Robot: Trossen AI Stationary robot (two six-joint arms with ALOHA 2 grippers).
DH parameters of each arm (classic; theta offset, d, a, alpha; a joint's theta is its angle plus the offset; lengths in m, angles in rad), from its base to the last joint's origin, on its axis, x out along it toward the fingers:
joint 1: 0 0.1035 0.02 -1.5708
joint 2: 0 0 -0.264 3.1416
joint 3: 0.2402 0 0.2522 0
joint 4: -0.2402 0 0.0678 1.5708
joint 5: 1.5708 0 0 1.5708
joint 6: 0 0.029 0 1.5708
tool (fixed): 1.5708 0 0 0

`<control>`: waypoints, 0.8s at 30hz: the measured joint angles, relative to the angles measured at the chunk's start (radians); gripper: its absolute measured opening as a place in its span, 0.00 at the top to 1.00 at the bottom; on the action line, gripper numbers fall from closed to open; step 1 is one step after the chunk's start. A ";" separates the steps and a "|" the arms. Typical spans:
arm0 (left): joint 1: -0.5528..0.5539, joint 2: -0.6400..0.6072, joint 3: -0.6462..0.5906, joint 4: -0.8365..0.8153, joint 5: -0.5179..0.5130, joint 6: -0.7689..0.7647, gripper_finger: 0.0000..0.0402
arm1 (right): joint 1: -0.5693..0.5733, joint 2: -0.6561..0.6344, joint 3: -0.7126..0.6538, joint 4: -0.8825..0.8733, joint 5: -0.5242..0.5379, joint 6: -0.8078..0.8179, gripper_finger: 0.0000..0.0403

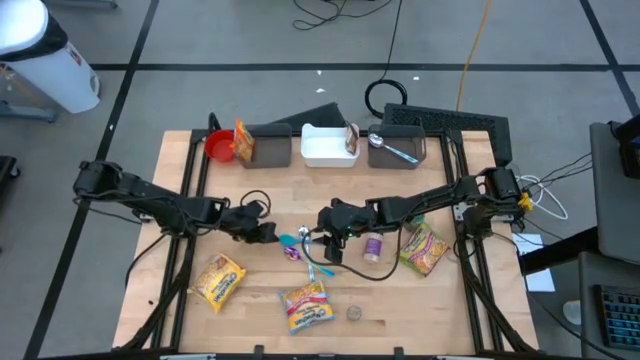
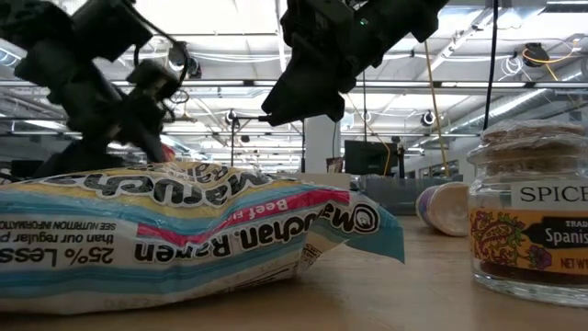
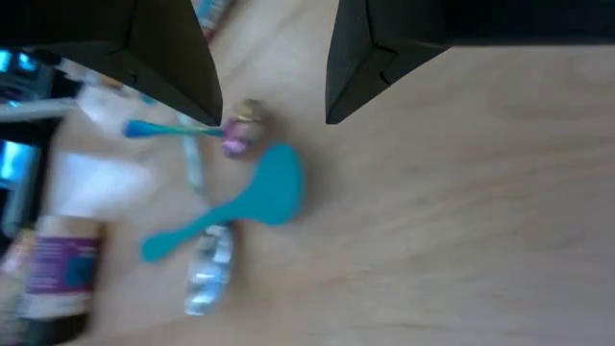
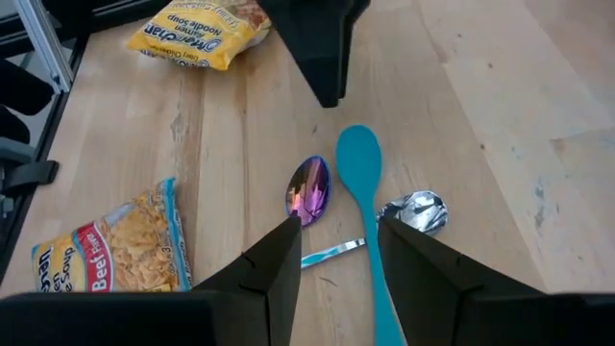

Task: Pick & Place Food Item
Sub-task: Put the blue baby spoon into the right black bin

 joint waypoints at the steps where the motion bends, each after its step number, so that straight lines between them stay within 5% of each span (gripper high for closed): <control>1: 0.004 0.003 -0.007 -0.003 0.000 -0.003 0.51 | 0.001 0.000 0.000 0.000 0.000 0.004 0.67; 24: 0.044 0.209 -0.023 0.238 0.036 -0.034 0.51 | 0.004 0.000 0.000 0.019 0.000 -0.007 0.67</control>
